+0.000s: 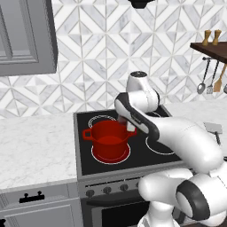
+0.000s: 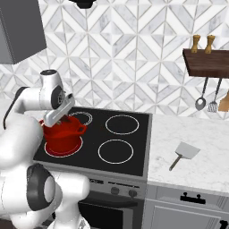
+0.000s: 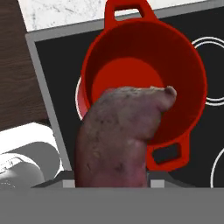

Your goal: Put the potato and tomato in the pot. Retrieve the spatula and lightly stir the vegetables in the pot.

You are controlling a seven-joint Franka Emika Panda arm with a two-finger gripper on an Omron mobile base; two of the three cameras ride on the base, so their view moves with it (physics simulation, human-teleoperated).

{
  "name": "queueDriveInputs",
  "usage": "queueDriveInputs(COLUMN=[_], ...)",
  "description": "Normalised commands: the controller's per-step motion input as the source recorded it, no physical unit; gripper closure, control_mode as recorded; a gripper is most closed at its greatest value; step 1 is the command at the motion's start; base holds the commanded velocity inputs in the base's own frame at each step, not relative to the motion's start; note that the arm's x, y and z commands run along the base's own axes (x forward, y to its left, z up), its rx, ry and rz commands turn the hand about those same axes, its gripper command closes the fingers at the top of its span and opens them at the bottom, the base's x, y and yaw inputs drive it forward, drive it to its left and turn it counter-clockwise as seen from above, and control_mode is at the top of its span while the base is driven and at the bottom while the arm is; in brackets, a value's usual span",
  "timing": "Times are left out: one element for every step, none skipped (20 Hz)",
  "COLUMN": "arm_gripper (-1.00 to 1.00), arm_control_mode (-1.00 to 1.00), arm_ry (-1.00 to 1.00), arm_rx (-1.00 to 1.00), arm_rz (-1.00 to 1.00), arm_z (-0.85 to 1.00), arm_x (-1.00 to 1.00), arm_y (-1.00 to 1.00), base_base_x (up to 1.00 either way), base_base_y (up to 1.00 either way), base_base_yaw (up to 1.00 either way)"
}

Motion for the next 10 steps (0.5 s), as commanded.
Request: queueDriveInputs(arm_gripper=[1.00, 1.00, 1.00, 1.00, 1.00, 1.00, 1.00, 1.00, 1.00, 1.00], arm_control_mode=[-1.00, -1.00, -1.00, -1.00, -1.00, -1.00, -1.00, -1.00, -1.00, -1.00], arm_ry=[0.06, 0.04, 0.04, 0.04, 0.04, 0.03, 0.00, 0.00, 0.00, 0.00], arm_rx=[0.00, 0.00, 0.00, 0.00, 0.00, 0.00, 0.00, 0.00, 0.00, 0.00], arm_rz=[0.00, 0.00, 0.00, 0.00, 0.00, 0.00, 0.00, 0.00, 0.00, 0.00], arm_z=[-0.37, -0.41, -0.41, -0.41, -0.33, -0.43, -0.52, -0.47, -0.47, -0.43], arm_x=[0.63, 0.59, 0.54, 0.41, 0.17, 0.00, 0.04, 0.06, 0.00, 0.02], arm_y=[0.72, 0.63, 0.60, 0.58, 0.37, 0.31, 0.24, 0.14, 0.12, 0.11], base_base_x=[0.00, 0.00, 0.00, 0.00, 0.00, 0.00, 0.00, 0.00, 0.00, 0.00], base_base_y=[0.00, 0.00, 0.00, 0.00, 0.00, 0.00, 0.00, 0.00, 0.00, 0.00], base_base_yaw=[0.00, 0.00, 0.00, 0.00, 0.00, 0.00, 0.00, 0.00, 0.00, 0.00])
